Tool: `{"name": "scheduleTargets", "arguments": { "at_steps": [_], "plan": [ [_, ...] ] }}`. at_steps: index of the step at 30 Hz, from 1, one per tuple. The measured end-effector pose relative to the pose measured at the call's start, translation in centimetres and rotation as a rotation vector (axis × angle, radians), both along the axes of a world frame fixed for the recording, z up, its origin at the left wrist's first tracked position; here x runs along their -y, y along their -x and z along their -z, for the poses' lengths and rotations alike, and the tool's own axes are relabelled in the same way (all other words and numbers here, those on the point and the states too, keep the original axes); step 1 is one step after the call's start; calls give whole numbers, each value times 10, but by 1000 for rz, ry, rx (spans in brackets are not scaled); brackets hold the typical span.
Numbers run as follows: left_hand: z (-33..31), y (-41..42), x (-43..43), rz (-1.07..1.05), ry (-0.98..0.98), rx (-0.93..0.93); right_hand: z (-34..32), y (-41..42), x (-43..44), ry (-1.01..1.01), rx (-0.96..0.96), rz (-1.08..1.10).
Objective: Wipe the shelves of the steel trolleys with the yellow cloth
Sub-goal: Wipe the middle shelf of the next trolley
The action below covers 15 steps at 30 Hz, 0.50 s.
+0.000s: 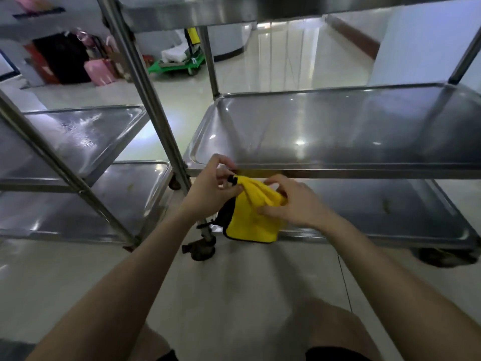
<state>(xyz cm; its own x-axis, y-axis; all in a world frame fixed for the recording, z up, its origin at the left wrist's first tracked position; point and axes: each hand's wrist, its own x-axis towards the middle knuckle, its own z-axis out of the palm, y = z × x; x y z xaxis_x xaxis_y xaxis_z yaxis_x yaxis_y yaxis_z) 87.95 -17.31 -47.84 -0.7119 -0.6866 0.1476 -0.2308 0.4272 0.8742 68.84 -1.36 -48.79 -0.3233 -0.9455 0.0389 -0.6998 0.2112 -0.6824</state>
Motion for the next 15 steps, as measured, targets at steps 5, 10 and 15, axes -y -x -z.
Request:
{"name": "scheduleTargets", "arguments": {
  "at_steps": [5, 10, 15],
  "plan": [
    [43, -6, 0, 59, -87, 62, 47, -27, 13, -1, 9, -118],
    [93, -26, 6, 55, -193, -3, 92, -37, 25, 94, -15, -42],
    [122, -6, 20, 77, 16, 234, 114, -27, 26, 112, -62, 33]
  ]
}}
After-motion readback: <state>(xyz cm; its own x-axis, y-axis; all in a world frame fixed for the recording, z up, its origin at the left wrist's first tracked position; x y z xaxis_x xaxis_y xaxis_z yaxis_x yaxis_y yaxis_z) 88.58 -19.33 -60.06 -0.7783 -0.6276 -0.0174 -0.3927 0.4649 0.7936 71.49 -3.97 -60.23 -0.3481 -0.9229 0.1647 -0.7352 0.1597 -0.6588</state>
